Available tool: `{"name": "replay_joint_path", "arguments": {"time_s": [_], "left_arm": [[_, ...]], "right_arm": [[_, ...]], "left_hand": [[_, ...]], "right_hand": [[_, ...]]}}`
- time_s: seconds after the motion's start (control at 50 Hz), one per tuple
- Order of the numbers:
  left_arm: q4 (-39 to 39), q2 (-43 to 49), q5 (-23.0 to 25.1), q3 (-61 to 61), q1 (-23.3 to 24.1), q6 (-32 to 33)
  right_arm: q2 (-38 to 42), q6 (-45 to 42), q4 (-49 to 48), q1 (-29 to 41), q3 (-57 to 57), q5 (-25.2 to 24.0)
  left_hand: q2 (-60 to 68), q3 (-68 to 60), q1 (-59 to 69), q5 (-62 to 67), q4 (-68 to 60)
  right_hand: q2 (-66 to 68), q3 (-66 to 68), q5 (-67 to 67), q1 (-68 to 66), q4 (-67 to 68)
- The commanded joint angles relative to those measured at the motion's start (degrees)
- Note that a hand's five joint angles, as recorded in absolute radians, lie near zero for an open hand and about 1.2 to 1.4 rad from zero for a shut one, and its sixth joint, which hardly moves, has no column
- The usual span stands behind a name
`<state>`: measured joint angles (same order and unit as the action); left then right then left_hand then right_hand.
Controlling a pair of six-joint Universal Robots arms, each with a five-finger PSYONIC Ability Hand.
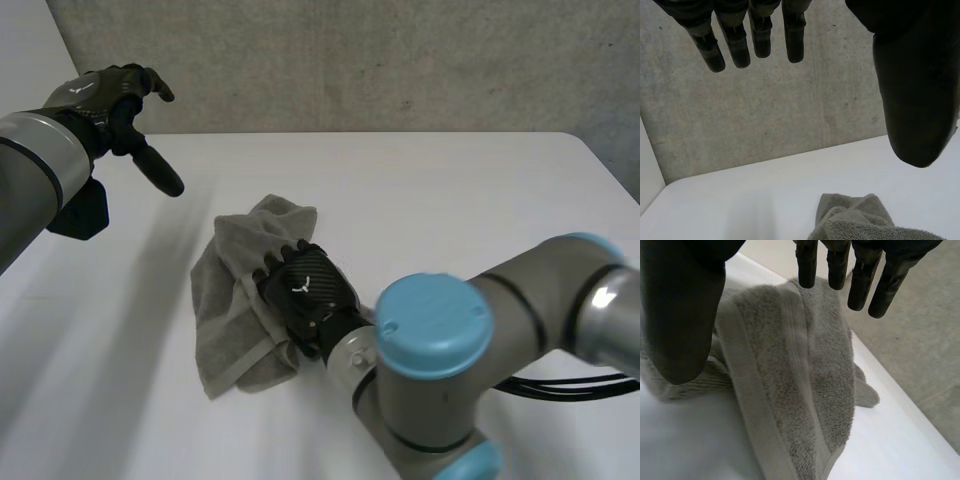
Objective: Fold the towel.
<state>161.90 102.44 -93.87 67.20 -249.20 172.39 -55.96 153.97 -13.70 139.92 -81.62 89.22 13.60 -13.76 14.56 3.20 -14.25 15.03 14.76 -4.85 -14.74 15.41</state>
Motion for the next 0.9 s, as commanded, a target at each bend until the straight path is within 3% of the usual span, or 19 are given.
{"name": "replay_joint_path", "arguments": {"time_s": [0.02, 0.04, 0.12, 0.14, 0.18, 0.42, 0.46, 0.48, 0.5, 0.52, 0.56, 0.58, 0.62, 0.74, 0.76, 0.78, 0.8, 0.84, 0.9], "left_arm": [[0.09, -0.05, 0.00, 0.04, -0.15, -0.03], [0.00, -0.05, 0.00, 0.12, -0.15, -0.03], [0.26, -0.05, 0.00, 0.12, -0.15, -0.03], [0.35, -0.05, 0.00, 0.12, -0.15, -0.03], [0.44, -0.05, 0.00, 0.12, -0.15, -0.03], [0.44, 0.04, 0.00, 0.12, -0.24, -0.03], [0.35, -0.05, 0.00, 0.12, -0.24, -0.03], [0.35, -0.05, 0.00, 0.12, -0.24, -0.03], [0.44, 0.04, 0.00, 0.12, -0.32, -0.03], [0.44, 0.04, 0.00, 0.12, -0.33, -0.03], [0.44, 0.04, 0.00, 0.12, -0.33, -0.03], [0.44, 0.04, 0.00, 0.12, -0.33, -0.03], [0.44, 0.04, 0.00, 0.12, -0.33, -0.03], [0.44, 0.92, 0.00, 0.21, 0.29, -0.03], [0.44, 1.18, 0.00, 0.65, 0.55, 0.06], [0.44, 1.18, 0.00, 0.65, 0.55, 0.06], [0.61, 1.88, 0.00, 1.26, 0.99, 0.06], [1.32, 2.94, 0.09, 1.79, 1.70, 0.14], [3.16, 5.31, 0.09, 2.67, 4.07, 0.23]], "right_arm": [[6.12, 0.27, -1.50, 1.41, 5.15, 6.13], [6.12, 0.27, -1.50, 1.41, 5.16, 6.14], [6.83, 0.36, -1.15, 0.79, 5.16, 6.05], [6.83, 0.36, -1.15, 0.79, 5.16, 6.05], [6.39, 1.67, -0.80, 0.00, 4.54, 5.96], [-5.21, 4.58, 2.98, -10.64, -3.11, 1.30], [-9.24, 2.22, 3.86, -19.20, -4.51, 0.69], [-9.26, 2.21, 3.86, -19.25, -4.51, 0.69], [-11.08, 0.29, 4.12, -25.86, -4.77, 0.17], [-11.10, 0.27, 4.12, -25.93, -4.78, 0.16], [-12.59, -4.45, 5.44, -38.44, -3.73, -2.29], [-12.60, -4.47, 5.44, -38.50, -3.72, -2.30], [-11.81, -8.94, 7.37, -47.25, -1.01, -5.10], [-9.43, -10.54, 9.49, -52.82, -0.38, -7.84], [-9.17, -10.36, 10.27, -53.00, -1.08, -8.01], [-9.17, -10.36, 11.23, -52.91, -2.39, -8.01], [-9.17, -10.36, 11.24, -52.91, -2.40, -8.01], [-9.43, -10.36, 11.94, -52.56, -4.94, -7.84], [-9.70, -10.36, 11.95, -52.56, -6.09, -7.84]], "left_hand": [[-3.38, 3.54, -4.35, -2.99, 4.03], [-3.38, 3.54, -4.35, -2.99, 4.03], [-3.38, 3.54, -4.35, -2.99, 4.03], [-3.38, 3.54, -4.35, -2.99, 4.03], [-3.38, 3.54, -4.35, -2.99, 4.03], [-3.38, 3.54, -4.35, -2.99, 4.03], [-3.38, 3.54, -4.35, -2.99, 4.03], [-3.38, 3.54, -4.35, -2.99, 4.03], [-3.38, 3.54, -4.35, -2.99, 4.03], [-3.38, 3.54, -4.35, -2.99, 4.03], [-3.38, 3.54, -4.35, -2.99, 4.03], [-3.38, 3.54, -4.35, -2.99, 4.03], [-3.38, 3.54, -4.35, -2.99, 4.03], [-3.38, 3.54, -4.35, -2.99, 4.03], [-3.38, 3.54, -4.35, -2.99, 4.03], [-3.38, 3.54, -4.35, -2.99, 4.03], [-3.38, 3.54, -4.35, -2.99, 4.03], [-3.38, 3.54, -4.35, -2.99, 4.03], [-3.38, 3.54, -4.35, -2.99, 4.03]], "right_hand": [[15.85, 16.12, -16.03, -16.14, 15.47], [15.91, 16.18, -16.09, -16.21, 15.53], [43.55, 43.82, -43.73, -43.85, 43.18], [43.66, 43.93, -43.84, -43.96, 43.29], [64.87, 65.14, -65.05, -65.17, 64.49], [64.97, 65.24, -65.15, -65.26, 64.59], [64.97, 65.24, -65.15, -65.26, 64.59], [64.97, 65.24, -65.15, -65.26, 64.59], [64.97, 65.24, -65.15, -65.26, 64.59], [64.97, 65.24, -65.15, -65.26, 64.59], [64.97, 65.24, -65.15, -65.26, 64.59], [64.97, 65.24, -65.15, -65.26, 64.59], [64.97, 65.24, -65.15, -65.26, 64.59], [64.97, 65.24, -65.15, -65.26, 64.59], [47.37, 47.64, -47.55, -47.67, 47.00], [20.72, 20.99, -20.90, -21.02, 20.34], [20.45, 20.72, -20.63, -20.75, 20.08], [3.52, 3.79, -3.70, -3.81, 3.14], [-3.10, -2.83, 2.92, 2.80, -3.47]]}}
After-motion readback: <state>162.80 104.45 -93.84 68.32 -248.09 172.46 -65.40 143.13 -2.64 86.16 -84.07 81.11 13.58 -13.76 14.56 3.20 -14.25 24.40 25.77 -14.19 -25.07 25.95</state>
